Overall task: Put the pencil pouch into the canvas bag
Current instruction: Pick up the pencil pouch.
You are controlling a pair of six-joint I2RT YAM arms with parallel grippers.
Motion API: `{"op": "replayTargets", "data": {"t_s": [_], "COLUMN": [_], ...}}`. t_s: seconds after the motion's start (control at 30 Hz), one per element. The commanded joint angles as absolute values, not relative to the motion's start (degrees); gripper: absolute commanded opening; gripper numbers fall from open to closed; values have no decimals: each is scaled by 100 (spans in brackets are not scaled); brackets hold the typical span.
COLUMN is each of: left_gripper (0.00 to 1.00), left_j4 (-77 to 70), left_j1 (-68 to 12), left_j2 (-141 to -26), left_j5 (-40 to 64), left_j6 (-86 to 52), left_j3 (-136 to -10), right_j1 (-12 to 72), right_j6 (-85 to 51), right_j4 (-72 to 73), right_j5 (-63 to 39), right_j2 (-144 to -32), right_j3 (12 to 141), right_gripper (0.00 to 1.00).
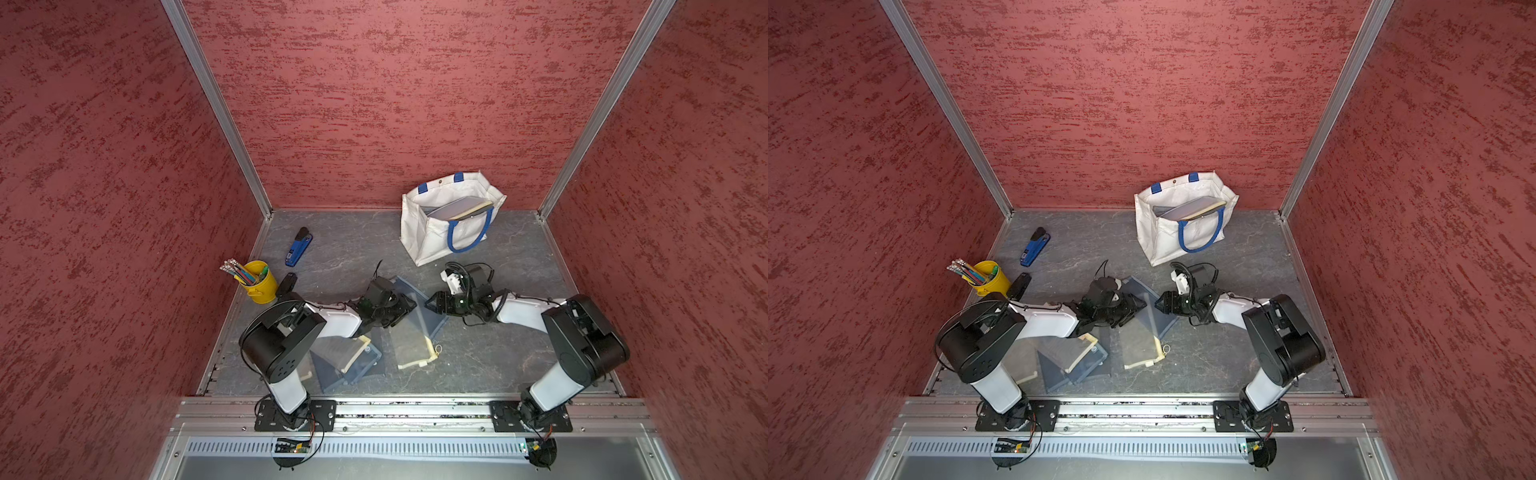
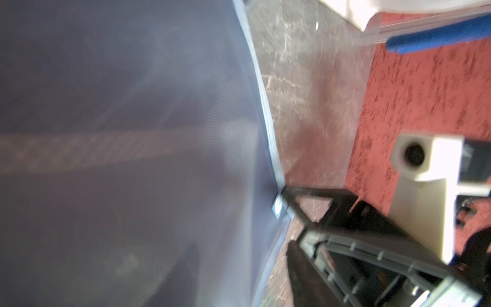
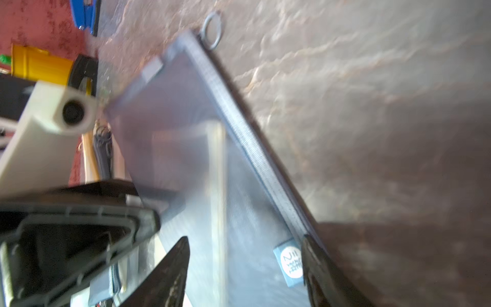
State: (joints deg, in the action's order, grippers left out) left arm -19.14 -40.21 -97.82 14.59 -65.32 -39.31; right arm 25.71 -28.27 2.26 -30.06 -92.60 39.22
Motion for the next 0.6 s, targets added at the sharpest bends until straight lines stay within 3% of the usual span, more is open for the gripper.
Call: {"op": "replayTargets", "data": {"t_s": [0.0,0.17,0.57], "left_gripper": [30,0,0], "left_j4": [-2122,-1945,-1201], "left_j1": [-3965,-3821,-3198], "left_j2": [-9682,-9313,-7034], "left_j5": [1376,1458,3229], "left_j6": [-6360,-5979,-4160], "left_j3": [-3882,-3844,-3845], "right_j1": [2789,2834,2605], "right_j6": [-3157,-3175,-2892], "right_j4": [144,61,-1459], "right_j5": [-3195,-3357,-3873], "right_j2": [-8948,-7903,-7269], "right_j3": [3619,3516,5458], "right_gripper": [66,68,78]}}
